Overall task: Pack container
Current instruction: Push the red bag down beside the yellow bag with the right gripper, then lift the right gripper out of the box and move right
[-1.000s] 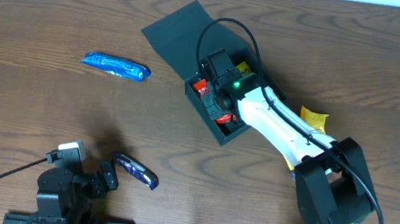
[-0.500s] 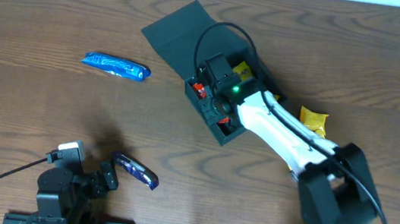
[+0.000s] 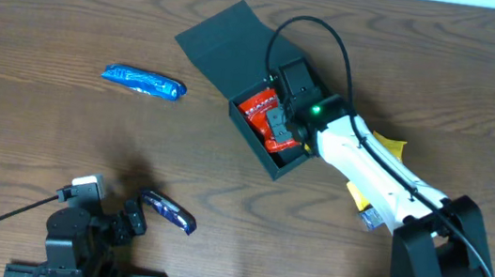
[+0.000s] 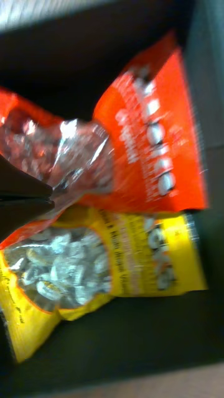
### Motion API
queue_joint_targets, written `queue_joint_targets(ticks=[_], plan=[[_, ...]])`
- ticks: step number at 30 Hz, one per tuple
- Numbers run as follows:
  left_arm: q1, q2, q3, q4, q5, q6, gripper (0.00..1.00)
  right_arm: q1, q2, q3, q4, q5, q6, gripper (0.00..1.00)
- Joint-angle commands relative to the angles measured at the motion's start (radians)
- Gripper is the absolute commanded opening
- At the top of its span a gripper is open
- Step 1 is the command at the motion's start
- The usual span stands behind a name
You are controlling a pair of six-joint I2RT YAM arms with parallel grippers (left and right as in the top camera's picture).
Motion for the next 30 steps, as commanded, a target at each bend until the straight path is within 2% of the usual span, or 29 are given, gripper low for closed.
queue_joint_targets(ticks=[1, 6, 21, 30], plan=[[0.003, -0.002, -0.015, -0.062, -0.003, 0.008, 0.96, -0.007, 0.009, -0.050, 0.027, -0.009, 0.028, 0.01], [0.003, -0.002, -0.015, -0.062, -0.003, 0.008, 0.95, -0.005, 0.009, -0.096, 0.089, -0.083, 0.049, 0.01], [0.003, -0.002, -0.015, -0.062, -0.003, 0.008, 0.96, 0.039, 0.121, -0.118, 0.200, -0.090, 0.097, 0.01], [0.003, -0.002, -0.015, -0.062, -0.003, 0.008, 0.95, 0.063, 0.048, -0.064, 0.100, -0.034, 0.099, 0.01]])
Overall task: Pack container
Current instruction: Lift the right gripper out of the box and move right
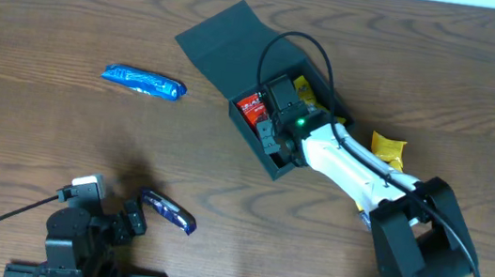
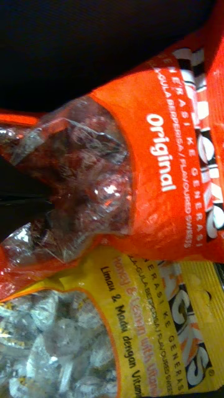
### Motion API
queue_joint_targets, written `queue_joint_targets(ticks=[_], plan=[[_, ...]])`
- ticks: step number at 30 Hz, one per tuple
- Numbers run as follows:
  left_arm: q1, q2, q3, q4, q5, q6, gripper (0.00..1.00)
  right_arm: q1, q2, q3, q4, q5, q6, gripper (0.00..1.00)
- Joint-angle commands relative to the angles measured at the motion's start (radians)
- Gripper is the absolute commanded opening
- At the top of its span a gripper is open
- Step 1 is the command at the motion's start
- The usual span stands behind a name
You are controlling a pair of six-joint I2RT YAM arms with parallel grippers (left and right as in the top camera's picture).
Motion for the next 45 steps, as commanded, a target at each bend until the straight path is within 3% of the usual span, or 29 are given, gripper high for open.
queue_joint_targets(ticks=[1, 13, 17, 18, 20, 23, 24, 27, 36, 45], plan=[[0.003, -0.002, -0.015, -0.062, -0.003, 0.008, 0.95, 0.018, -0.042, 0.027, -0.048, 0.021, 0.018, 0.01], [0.003, -0.002, -0.015, -0.062, -0.003, 0.008, 0.95, 0.064, -0.276, 0.108, -0.239, 0.029, -0.050, 0.02], [0.003, -0.002, -0.015, -0.062, -0.003, 0.008, 0.95, 0.084, -0.275, 0.184, -0.364, -0.002, -0.136, 0.15], [0.003, -0.002, -0.015, -0.062, -0.003, 0.008, 0.95, 0.086, -0.275, 0.203, -0.386, -0.031, -0.179, 0.23], [0.003, -0.002, -0.015, -0.062, -0.003, 0.008, 0.96, 0.089, -0.274, 0.241, -0.407, -0.086, -0.255, 0.66], [0.003, -0.002, -0.015, -0.062, -0.003, 0.008, 0.95, 0.089, -0.264, 0.289, -0.416, -0.102, -0.331, 0.96], [0.003, -0.002, -0.015, -0.062, -0.003, 0.008, 0.95, 0.090, -0.254, 0.307, -0.431, -0.100, -0.350, 0.99], [0.003, -0.002, -0.015, -0.062, -0.003, 0.008, 0.95, 0.089, -0.229, 0.350, -0.489, -0.085, -0.326, 0.99], [0.003, -0.002, -0.015, -0.062, -0.003, 0.008, 0.95, 0.115, -0.221, 0.362, -0.599, 0.128, 0.054, 0.99], [0.003, -0.002, -0.015, -0.062, -0.003, 0.008, 0.95, 0.096, -0.306, 0.249, -0.639, 0.129, 0.204, 0.99]])
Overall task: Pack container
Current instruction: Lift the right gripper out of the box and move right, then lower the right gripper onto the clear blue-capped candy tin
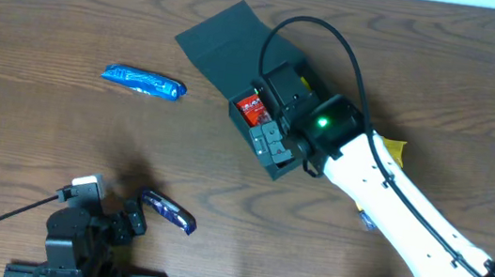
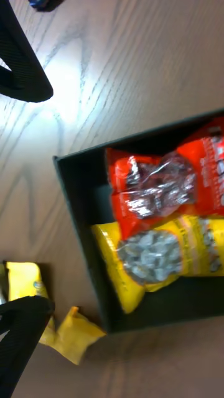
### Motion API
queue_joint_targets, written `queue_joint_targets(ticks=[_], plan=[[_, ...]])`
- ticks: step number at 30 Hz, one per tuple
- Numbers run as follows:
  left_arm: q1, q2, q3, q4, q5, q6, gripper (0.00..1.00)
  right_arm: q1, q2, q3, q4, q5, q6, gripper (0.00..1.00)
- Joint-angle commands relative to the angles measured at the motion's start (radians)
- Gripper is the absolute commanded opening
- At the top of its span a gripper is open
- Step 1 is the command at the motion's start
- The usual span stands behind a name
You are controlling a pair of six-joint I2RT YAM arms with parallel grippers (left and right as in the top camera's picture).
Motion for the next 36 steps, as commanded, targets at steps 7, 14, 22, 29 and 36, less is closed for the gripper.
queue_joint_targets(ticks=[7, 14, 22, 29, 36], plan=[[0.003, -0.002, -0.015, -0.062, -0.003, 0.008, 0.95, -0.074, -0.211, -0.227, -0.041, 0.021, 0.403, 0.99], [0.003, -0.002, -0.015, -0.062, -0.003, 0.008, 0.95, -0.230, -0.312, -0.392, -0.065, 0.021, 0.712, 0.99], [0.003, -0.002, -0.015, -0.062, -0.003, 0.008, 0.95, -0.540, -0.270, -0.409, 0.021, -0.126, 0.703, 0.98], [0.003, -0.002, -0.015, -0.062, -0.003, 0.008, 0.95, -0.639, -0.173, -0.409, 0.088, -0.264, 0.871, 0.99], [0.003, -0.002, -0.015, -0.062, -0.003, 0.008, 0.95, -0.679, -0.113, -0.409, 0.080, -0.283, 0.840, 0.99]])
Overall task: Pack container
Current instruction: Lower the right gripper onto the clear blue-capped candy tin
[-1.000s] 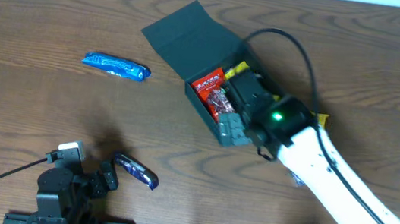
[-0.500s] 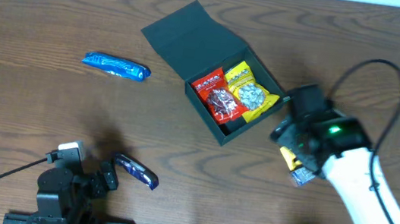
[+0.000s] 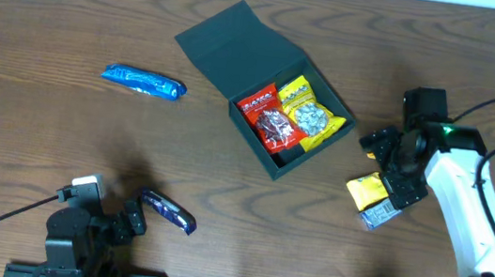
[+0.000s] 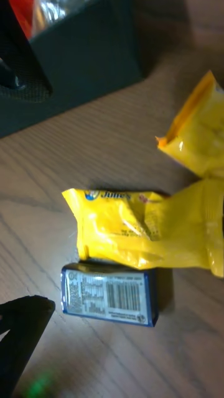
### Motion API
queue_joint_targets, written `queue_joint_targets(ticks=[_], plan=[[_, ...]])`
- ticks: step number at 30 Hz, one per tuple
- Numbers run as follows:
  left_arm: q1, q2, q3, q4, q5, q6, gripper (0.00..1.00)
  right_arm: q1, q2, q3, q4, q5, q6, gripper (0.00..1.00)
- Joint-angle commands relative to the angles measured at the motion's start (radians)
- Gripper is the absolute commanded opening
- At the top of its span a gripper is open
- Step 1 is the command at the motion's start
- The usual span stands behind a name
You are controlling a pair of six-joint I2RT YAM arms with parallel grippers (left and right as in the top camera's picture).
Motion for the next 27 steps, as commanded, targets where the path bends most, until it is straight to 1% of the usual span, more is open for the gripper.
queue_joint_targets(ticks=[1, 4, 7, 9, 10, 13, 14, 15, 16, 17, 18, 19, 20, 21, 24, 27], plan=[[0.003, -0.002, -0.015, -0.061, -0.003, 0.008, 0.95, 0.006, 0.000, -0.002, -0.034, -0.018, -0.016, 0.99], [0.003, -0.002, -0.015, -0.061, -0.003, 0.008, 0.95, 0.025, -0.001, -0.002, -0.095, 0.037, -0.050, 0.98], [0.003, -0.002, -0.015, -0.061, -0.003, 0.008, 0.95, 0.029, -0.003, -0.004, -0.155, 0.137, -0.057, 0.95], [0.003, -0.002, -0.015, -0.061, -0.003, 0.008, 0.95, 0.033, -0.004, -0.011, -0.173, 0.149, -0.100, 0.99], [0.003, -0.002, -0.015, -0.061, -0.003, 0.008, 0.95, 0.040, -0.004, -0.016, -0.183, 0.153, -0.122, 0.99], [0.003, -0.002, -0.015, -0.061, -0.003, 0.008, 0.95, 0.059, -0.004, -0.039, -0.217, 0.190, -0.124, 0.99], [0.003, -0.002, -0.015, -0.061, -0.003, 0.008, 0.95, 0.067, -0.004, -0.058, -0.220, 0.200, -0.124, 0.98], [0.003, -0.002, -0.015, -0.061, -0.003, 0.008, 0.95, 0.069, -0.004, -0.072, -0.217, 0.204, -0.124, 0.93], [0.003, -0.002, -0.015, -0.061, -0.003, 0.008, 0.95, 0.071, -0.004, -0.090, -0.208, 0.208, -0.124, 0.86], [0.003, -0.002, -0.015, -0.061, -0.003, 0.008, 0.95, 0.072, -0.004, -0.115, -0.192, 0.217, -0.125, 0.82], [0.003, -0.002, -0.015, -0.061, -0.003, 0.008, 0.95, 0.072, -0.004, -0.142, -0.172, 0.233, -0.125, 0.80], [0.003, -0.002, -0.015, -0.061, -0.003, 0.008, 0.96, 0.071, -0.004, -0.167, -0.151, 0.255, -0.124, 0.84], [0.003, -0.002, -0.015, -0.061, -0.003, 0.008, 0.95, 0.071, -0.004, -0.190, -0.132, 0.271, -0.124, 0.90], [0.003, -0.002, -0.015, -0.061, -0.003, 0.008, 0.95, 0.071, -0.004, -0.209, -0.113, 0.282, -0.124, 0.93], [0.003, -0.002, -0.015, -0.061, -0.003, 0.008, 0.95, 0.070, -0.004, -0.244, -0.053, 0.283, -0.128, 0.94], [0.003, -0.002, -0.015, -0.061, -0.003, 0.008, 0.95, 0.063, -0.004, -0.258, 0.024, 0.289, -0.195, 0.95]])
